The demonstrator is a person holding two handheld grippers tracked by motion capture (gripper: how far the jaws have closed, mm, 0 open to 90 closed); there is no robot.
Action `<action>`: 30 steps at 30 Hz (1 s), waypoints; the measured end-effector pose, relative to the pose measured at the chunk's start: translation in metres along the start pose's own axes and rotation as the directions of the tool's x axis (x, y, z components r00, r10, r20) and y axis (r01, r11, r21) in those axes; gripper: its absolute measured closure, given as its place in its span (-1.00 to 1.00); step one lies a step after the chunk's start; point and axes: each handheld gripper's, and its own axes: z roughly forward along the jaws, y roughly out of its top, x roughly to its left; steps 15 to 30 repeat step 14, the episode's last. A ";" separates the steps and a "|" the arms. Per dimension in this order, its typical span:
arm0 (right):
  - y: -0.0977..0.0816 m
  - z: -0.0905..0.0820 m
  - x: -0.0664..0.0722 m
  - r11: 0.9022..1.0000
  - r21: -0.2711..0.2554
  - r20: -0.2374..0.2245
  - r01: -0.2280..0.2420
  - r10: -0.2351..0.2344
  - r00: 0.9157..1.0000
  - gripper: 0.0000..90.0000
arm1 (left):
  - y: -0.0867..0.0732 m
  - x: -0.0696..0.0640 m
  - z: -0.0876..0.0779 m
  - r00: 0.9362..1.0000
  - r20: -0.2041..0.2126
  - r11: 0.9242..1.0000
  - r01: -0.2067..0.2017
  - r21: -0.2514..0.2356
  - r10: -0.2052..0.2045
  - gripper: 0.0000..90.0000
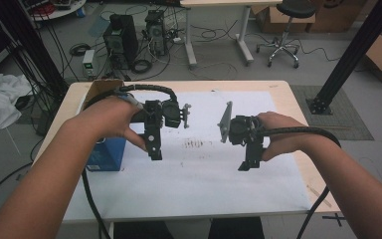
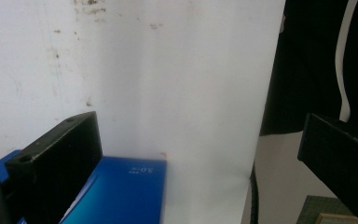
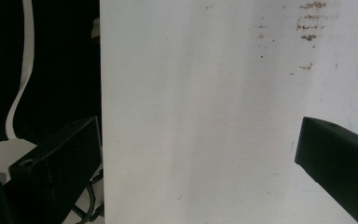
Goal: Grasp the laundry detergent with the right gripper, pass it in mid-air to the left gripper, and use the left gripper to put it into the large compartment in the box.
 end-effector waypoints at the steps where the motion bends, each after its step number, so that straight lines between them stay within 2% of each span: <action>1: 0.000 0.001 0.000 1.000 -0.001 0.000 0.001 -0.001 1.000 -1.00 | 0.000 0.001 0.000 1.000 0.001 1.000 -0.002 0.002 0.002 -1.00; 30: 0.001 0.002 -0.002 1.000 0.006 -0.009 -0.003 0.003 1.000 -0.99 | -0.004 0.005 0.000 1.000 0.001 1.000 0.001 0.001 -0.001 -1.00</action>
